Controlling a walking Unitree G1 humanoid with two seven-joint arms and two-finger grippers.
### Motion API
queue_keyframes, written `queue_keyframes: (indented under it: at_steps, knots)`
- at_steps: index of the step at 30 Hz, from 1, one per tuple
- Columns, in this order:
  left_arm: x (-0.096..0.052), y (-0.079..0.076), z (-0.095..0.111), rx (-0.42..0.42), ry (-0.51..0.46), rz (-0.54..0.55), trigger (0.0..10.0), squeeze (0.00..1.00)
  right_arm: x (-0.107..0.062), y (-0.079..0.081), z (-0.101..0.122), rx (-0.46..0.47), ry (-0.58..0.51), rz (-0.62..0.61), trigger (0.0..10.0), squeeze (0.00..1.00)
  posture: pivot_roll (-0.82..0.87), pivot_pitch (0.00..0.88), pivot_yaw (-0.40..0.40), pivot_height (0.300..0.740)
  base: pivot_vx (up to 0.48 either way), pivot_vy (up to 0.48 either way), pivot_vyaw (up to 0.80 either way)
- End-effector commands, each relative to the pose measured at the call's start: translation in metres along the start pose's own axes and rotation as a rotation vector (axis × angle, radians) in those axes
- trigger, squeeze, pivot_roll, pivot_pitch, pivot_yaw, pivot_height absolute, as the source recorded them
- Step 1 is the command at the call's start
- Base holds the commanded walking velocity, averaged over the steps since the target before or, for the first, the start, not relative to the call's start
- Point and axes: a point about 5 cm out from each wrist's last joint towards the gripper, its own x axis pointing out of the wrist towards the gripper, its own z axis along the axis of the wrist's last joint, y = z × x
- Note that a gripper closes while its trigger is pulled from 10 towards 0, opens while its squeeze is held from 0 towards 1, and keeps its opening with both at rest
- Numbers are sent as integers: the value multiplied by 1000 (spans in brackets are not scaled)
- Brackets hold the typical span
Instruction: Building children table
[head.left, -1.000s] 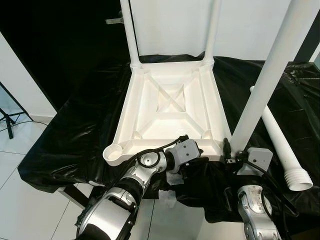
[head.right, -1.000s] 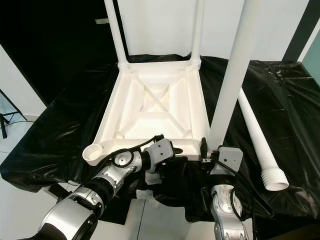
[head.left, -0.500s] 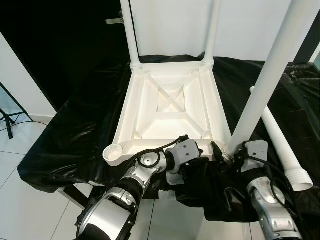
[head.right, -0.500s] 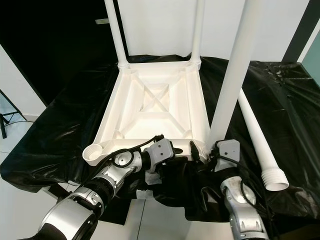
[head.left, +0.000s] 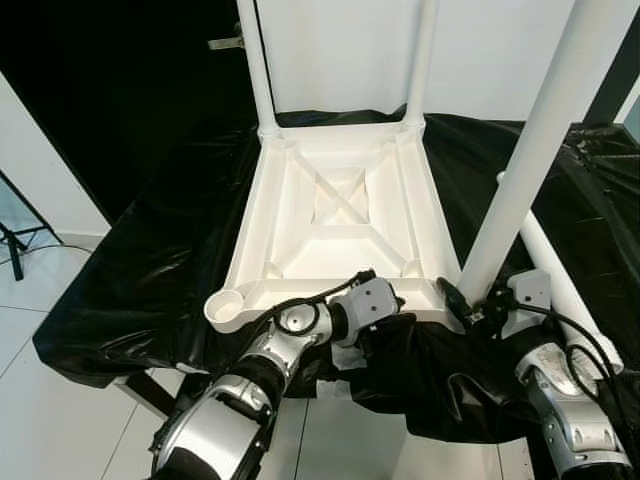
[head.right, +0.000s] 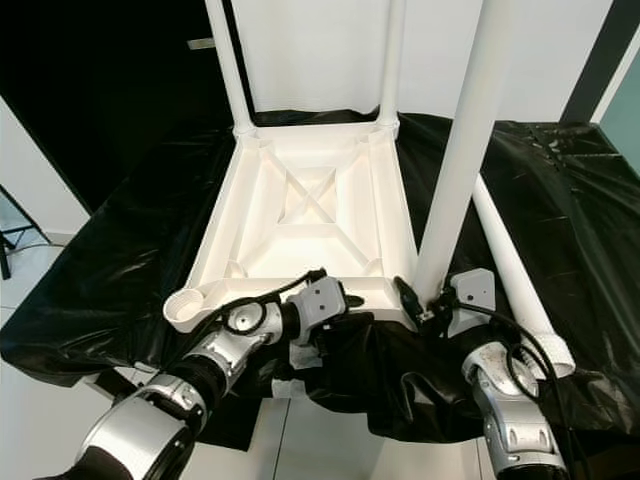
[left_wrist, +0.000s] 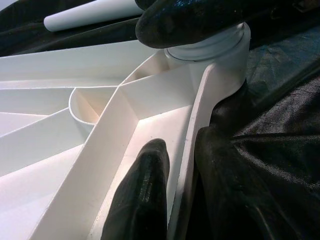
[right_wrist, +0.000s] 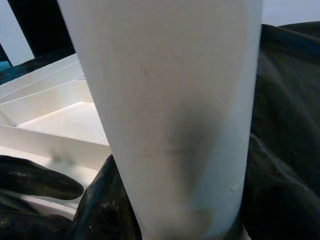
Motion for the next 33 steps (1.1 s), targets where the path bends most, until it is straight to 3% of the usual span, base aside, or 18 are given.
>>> queue_keyframes:
  at_steps: [1,2,3,4,6,8,13,21,22,23,27,28,29,31,32,33]
  knots:
    - [-7,-22,-36,-99,161,-17,10000,0,3,30,-15,46,63,127,0,0,-114,0,49,740,0,0,0]
    - [-7,-21,-37,-98,162,-17,10000,0,4,31,-17,44,49,34,0,0,-112,0,46,740,0,0,0]
    - [-7,-21,-37,-98,162,-17,10000,0,4,31,-17,44,49,34,0,0,-112,0,46,740,0,0,0]
    - [-8,-21,-36,-95,163,-16,10000,0,5,29,-16,79,23,-153,0,0,-109,0,44,740,0,0,0]
    - [-8,-21,-36,-95,163,-16,10000,0,5,29,-16,79,23,-153,0,0,-109,0,44,740,0,0,0]
    - [-7,-19,-35,-96,160,-11,10000,0,5,38,-9,41,-38,-374,0,0,-102,0,44,740,0,0,0]
    - [-8,-20,-37,-96,165,-14,10000,0,3,37,-7,17,-50,-465,0,0,-103,0,43,740,0,0,0]
    - [-10,-18,-37,-93,166,-7,10000,0,7,40,-7,17,-47,-443,0,0,-97,0,40,740,0,0,0]
    - [-9,-18,-37,-93,165,-7,10000,0,7,41,-7,11,-46,-441,10000,0,-99,0,39,740,0,0,0]
    - [-9,-18,-37,-92,165,-8,10000,0,8,44,-5,22,-62,-410,10000,1000,-101,0,40,740,0,0,0]
    - [-9,-19,-37,-92,166,-10,10000,0,10,49,-5,32,-73,-318,10000,1000,-108,0,46,740,0,0,0]
    - [-9,-19,-37,-91,167,-13,10000,0,11,51,-7,46,-53,-227,10000,914,-110,0,49,740,0,0,0]
    - [-9,-19,-37,-91,168,-14,10000,0,11,52,-9,57,-39,-162,10000,914,-112,0,50,740,0,0,0]
    - [-9,-19,-37,-91,168,-14,10000,0,11,52,-9,57,-39,-162,10000,914,-112,0,50,740,0,0,0]
    - [-9,-19,-37,-90,168,-16,10000,0,10,51,-11,71,-23,-95,10000,0,-113,0,51,740,0,0,0]
    - [-9,-19,-37,-90,168,-16,10000,0,10,51,-11,71,-23,-95,10000,0,-113,0,51,740,0,0,0]
